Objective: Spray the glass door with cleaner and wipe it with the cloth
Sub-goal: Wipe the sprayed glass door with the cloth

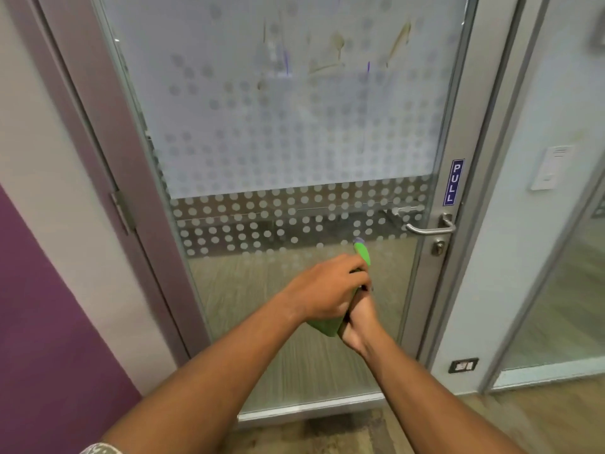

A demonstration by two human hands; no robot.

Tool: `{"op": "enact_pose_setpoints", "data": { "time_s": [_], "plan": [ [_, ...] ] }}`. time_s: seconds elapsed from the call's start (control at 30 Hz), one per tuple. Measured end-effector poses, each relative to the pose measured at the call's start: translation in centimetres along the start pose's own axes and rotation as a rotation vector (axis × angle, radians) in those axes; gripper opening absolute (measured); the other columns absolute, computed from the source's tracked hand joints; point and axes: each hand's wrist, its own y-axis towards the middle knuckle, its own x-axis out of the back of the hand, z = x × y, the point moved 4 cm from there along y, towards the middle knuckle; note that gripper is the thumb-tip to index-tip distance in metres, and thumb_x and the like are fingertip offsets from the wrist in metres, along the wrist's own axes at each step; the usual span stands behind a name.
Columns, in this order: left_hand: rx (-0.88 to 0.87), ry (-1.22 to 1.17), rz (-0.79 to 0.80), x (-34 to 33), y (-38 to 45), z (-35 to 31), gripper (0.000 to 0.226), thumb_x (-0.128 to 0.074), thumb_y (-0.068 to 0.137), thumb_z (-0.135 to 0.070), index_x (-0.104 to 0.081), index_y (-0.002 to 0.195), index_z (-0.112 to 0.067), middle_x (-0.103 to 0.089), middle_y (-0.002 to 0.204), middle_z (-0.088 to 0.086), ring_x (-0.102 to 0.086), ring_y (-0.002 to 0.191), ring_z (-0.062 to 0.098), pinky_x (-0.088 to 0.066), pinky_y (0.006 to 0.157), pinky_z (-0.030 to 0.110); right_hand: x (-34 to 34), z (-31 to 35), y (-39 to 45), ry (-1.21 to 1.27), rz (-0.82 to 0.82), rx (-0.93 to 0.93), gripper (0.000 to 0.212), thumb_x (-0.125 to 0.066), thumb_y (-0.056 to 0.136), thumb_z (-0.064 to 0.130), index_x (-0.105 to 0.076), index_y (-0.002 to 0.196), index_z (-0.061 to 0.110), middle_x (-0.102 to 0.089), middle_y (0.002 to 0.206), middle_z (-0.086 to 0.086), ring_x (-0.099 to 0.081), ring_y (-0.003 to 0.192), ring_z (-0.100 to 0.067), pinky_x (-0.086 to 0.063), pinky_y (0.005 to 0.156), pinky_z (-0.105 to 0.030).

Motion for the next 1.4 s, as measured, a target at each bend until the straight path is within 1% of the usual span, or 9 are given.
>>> {"op": "enact_pose_setpoints", "data": {
  "time_s": [0.13, 0.27, 0.4, 0.57, 0.73, 0.93, 1.1, 1.23, 1.4],
  "plan": [
    [0.028, -0.111, -0.086, 0.8, -1.0, 1.9, 0.031, -0.054, 0.091, -0.026, -0.061, 0.120, -0.017, -0.050, 0.134, -0.001, -0.060, 0.093, 0.016, -0.053, 0.068, 0.031, -0.6, -1.9, 1.2, 0.084, -0.018, 0.074, 0.028, -0.039, 0.102, 0.027, -0.066, 0.099, 0.019, -0.069, 0.090, -0.007, -0.070, 0.081, -0.015, -0.057, 0.067, -0.029],
    [0.216, -0.166, -0.150, -0.4, -0.9, 4.4, 0.053, -0.059, 0.094, -0.040, -0.045, 0.142, -0.024, -0.037, 0.151, -0.004, -0.050, 0.123, 0.013, -0.053, 0.091, 0.030, -0.9, -2.4, 3.1, -0.009, -0.039, 0.185, 0.024, -0.043, 0.102, 0.025, -0.066, 0.107, 0.020, -0.072, 0.096, -0.006, -0.070, 0.089, -0.018, -0.057, 0.075, -0.036],
    [0.141, -0.121, -0.159, -2.2, -0.6, 6.2, 0.025, -0.052, 0.098, -0.033, -0.067, 0.114, -0.021, -0.067, 0.111, -0.005, -0.053, 0.109, 0.013, -0.055, 0.086, 0.038, -1.2, -1.9, 5.5, 0.024, -0.106, 0.239, 0.022, -0.042, 0.099, 0.004, -0.060, 0.089, 0.012, -0.064, 0.079, -0.007, -0.069, 0.065, -0.010, -0.057, 0.058, -0.025],
    [-0.031, -0.088, -0.205, -3.8, -0.1, 8.8, 0.025, -0.068, 0.089, -0.014, -0.070, 0.114, -0.013, -0.071, 0.110, -0.001, -0.065, 0.101, 0.016, -0.060, 0.076, 0.036, -1.6, -1.3, 9.7, 0.314, -0.136, 0.167, 0.036, -0.031, 0.102, 0.024, -0.057, 0.081, 0.011, -0.063, 0.055, -0.004, -0.065, 0.046, -0.013, -0.052, 0.044, -0.018],
    [-0.098, -0.064, -0.119, -3.7, 0.7, 12.5, 0.035, -0.052, 0.102, -0.036, -0.065, 0.129, -0.016, -0.066, 0.129, 0.000, -0.061, 0.120, 0.016, -0.058, 0.092, 0.035, -2.5, -0.5, 13.5, 0.384, -0.061, 0.157, 0.065, -0.029, 0.100, 0.042, -0.072, 0.065, 0.008, -0.067, 0.061, -0.007, -0.069, 0.052, -0.020, -0.057, 0.048, -0.024],
    [-0.079, 0.251, -0.031, -2.4, -0.7, 20.4, 0.045, -0.047, 0.100, -0.042, -0.056, 0.139, -0.020, -0.056, 0.147, 0.004, -0.049, 0.140, 0.022, -0.046, 0.113, 0.039, -1.7, 1.8, 17.2, 0.420, -0.169, 0.406, 0.049, -0.043, 0.093, 0.057, -0.067, 0.114, 0.020, -0.068, 0.107, -0.005, -0.062, 0.097, -0.024, -0.049, 0.085, -0.039],
    [-0.121, 0.359, -0.110, 0.8, -0.9, 27.2, 0.039, -0.054, 0.095, -0.027, -0.069, 0.125, -0.009, -0.065, 0.135, 0.013, -0.054, 0.136, 0.032, -0.041, 0.115, 0.048, -3.7, 3.7, 18.6, 0.271, -0.231, 0.657, 0.081, -0.052, 0.076, 0.070, -0.046, 0.144, 0.028, -0.054, 0.130, 0.006, -0.052, 0.115, -0.014, -0.039, 0.098, -0.039],
    [-0.268, 0.572, -0.073, 2.9, -0.7, 30.6, 0.049, -0.045, 0.100, -0.030, -0.058, 0.139, -0.003, -0.047, 0.153, 0.018, -0.033, 0.150, 0.037, -0.030, 0.122, 0.051, -5.6, 3.6, 21.0, -0.021, -0.355, 0.802, 0.036, -0.049, 0.099, 0.044, -0.049, 0.128, 0.022, -0.060, 0.116, 0.010, -0.060, 0.106, -0.007, -0.048, 0.080, -0.017],
    [-0.331, 0.824, -0.027, 4.8, 0.7, 32.9, 0.063, -0.032, 0.105, -0.039, -0.030, 0.155, 0.000, -0.019, 0.166, 0.022, -0.013, 0.156, 0.039, -0.017, 0.126, 0.054, -7.7, 2.5, 24.2, -0.319, -0.532, 0.989, 0.022, -0.045, 0.105, 0.027, -0.055, 0.122, 0.021, -0.053, 0.133, -0.004, -0.057, 0.114, -0.009, -0.045, 0.090, -0.012]
  ]
}}
